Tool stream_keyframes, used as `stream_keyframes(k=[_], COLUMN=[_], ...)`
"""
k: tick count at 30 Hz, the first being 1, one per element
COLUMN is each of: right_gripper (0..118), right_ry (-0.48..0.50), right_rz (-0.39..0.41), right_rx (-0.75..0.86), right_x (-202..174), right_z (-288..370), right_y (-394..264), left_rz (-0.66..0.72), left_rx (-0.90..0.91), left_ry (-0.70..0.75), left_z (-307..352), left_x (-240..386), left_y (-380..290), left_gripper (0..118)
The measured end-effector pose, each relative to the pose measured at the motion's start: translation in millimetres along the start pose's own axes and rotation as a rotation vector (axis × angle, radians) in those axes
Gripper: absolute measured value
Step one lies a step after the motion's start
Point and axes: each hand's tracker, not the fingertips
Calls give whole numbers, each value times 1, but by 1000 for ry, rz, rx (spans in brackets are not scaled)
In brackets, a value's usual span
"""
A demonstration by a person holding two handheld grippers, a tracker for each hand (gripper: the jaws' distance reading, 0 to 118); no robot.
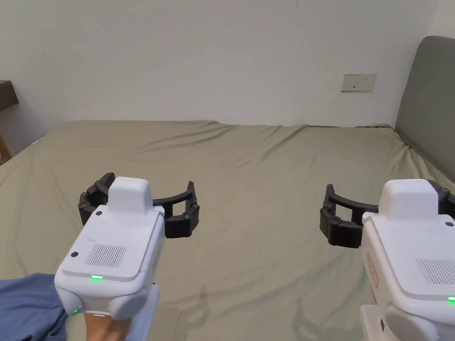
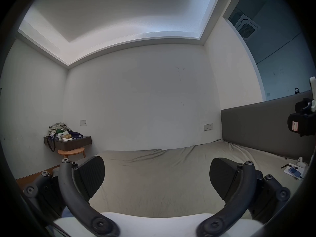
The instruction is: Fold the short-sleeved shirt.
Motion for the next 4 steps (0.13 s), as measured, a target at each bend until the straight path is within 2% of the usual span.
stream_keyframes(k=[4], right_gripper=[118], right_ry=[-1], right_rz=[0], right_rx=[2], right_x=[0], right_z=[0], right_y=[0], left_rz=[6], left_rx=[-4], left_ry=[-4], left_z=[0], left_x=[-1], left_y=[0], left_gripper=[118])
